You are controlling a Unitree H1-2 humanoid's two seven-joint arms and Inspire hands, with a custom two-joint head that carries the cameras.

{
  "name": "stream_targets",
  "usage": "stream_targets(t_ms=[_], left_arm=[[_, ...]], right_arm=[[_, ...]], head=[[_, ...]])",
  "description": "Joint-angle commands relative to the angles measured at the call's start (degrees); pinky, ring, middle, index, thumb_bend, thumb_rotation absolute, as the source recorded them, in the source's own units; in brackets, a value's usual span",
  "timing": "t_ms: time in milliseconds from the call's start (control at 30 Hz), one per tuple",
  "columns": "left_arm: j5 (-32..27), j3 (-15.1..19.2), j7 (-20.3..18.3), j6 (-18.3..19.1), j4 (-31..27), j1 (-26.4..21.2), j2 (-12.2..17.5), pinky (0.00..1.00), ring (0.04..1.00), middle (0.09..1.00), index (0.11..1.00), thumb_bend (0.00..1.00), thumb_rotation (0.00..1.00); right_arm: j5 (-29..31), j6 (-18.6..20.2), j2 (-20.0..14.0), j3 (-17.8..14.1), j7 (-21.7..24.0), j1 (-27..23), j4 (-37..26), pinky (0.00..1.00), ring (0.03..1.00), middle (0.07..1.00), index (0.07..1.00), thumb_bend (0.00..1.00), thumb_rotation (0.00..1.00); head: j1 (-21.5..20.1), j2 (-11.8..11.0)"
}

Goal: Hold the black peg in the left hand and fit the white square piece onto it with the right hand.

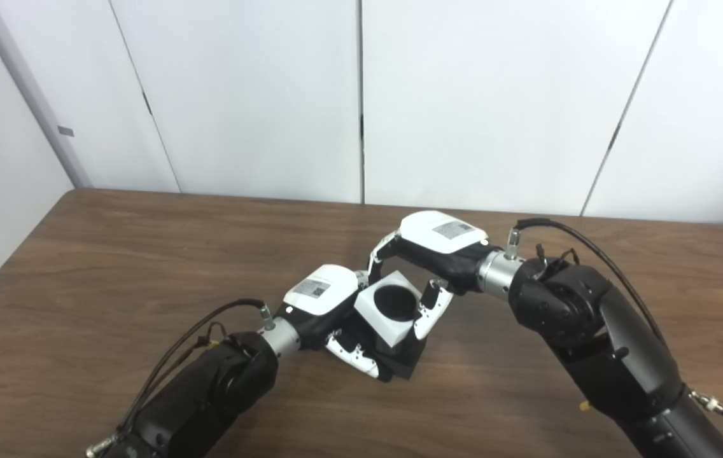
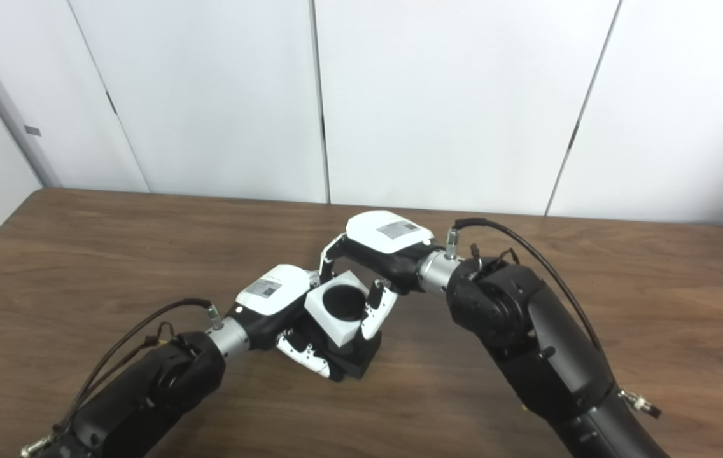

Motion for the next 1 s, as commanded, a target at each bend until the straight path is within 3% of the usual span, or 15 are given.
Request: stream_targets(t_ms=[0, 133, 167, 233, 300, 767, 967], left_arm=[[2.7, -3.9, -6.6, 0.7, 1.8, 3.2, -0.8, 0.83, 0.888, 0.829, 0.565, 0.93, 0.25], [2.8, -3.9, -6.3, 0.3, 2.2, 3.1, -0.7, 0.84, 0.886, 0.828, 0.566, 0.93, 0.25], [2.8, -3.9, -6.2, 0.3, 2.2, 3.1, -0.7, 0.84, 0.884, 0.828, 0.567, 0.92, 0.25], [2.9, -3.8, -5.9, 0.1, 2.3, 3.1, -0.6, 0.84, 0.882, 0.827, 0.568, 0.92, 0.25], [3.1, -3.7, -5.9, 0.4, 2.2, 3.1, -0.5, 0.83, 0.876, 0.821, 0.567, 0.93, 0.25], [2.8, -2.8, -5.8, 0.6, 2.0, 3.1, 0.0, 0.83, 0.873, 0.824, 0.565, 0.93, 0.25], [3.1, -3.0, -5.6, 0.4, 2.0, 3.2, 0.0, 0.83, 0.872, 0.819, 0.563, 0.93, 0.25]], right_arm=[[-0.6, 1.1, -1.1, 0.3, 1.9, -2.8, -0.7, 0.89, 0.832, 0.753, 0.478, 0.52, 0.14], [-0.9, 2.1, -1.6, 0.8, 4.1, -3.3, -1.7, 0.88, 0.823, 0.755, 0.486, 0.52, 0.15], [-0.8, 2.2, -1.7, 0.9, 4.5, -3.4, -1.8, 0.87, 0.818, 0.763, 0.571, 0.71, 0.31], [-0.7, 2.6, -1.8, 0.8, 5.3, -3.4, -2.2, 0.86, 0.816, 0.769, 0.624, 0.83, 0.41], [-0.7, 3.2, -1.9, 0.7, 6.0, -3.5, -2.5, 0.87, 0.819, 0.776, 0.653, 0.88, 0.44], [-0.8, 4.4, -2.7, 0.6, 7.3, -3.4, -3.5, 0.88, 0.837, 0.789, 0.670, 0.88, 0.38], [0.2, 4.4, -2.8, -0.9, 6.0, -3.1, -3.7, 0.87, 0.835, 0.787, 0.680, 0.87, 0.35]], head=[[0.0, 0.0], [-0.2, 0.0], [-0.3, 0.0], [-0.4, 0.0], [-0.5, 0.1], [-0.8, 0.6], [-0.8, 0.6]])
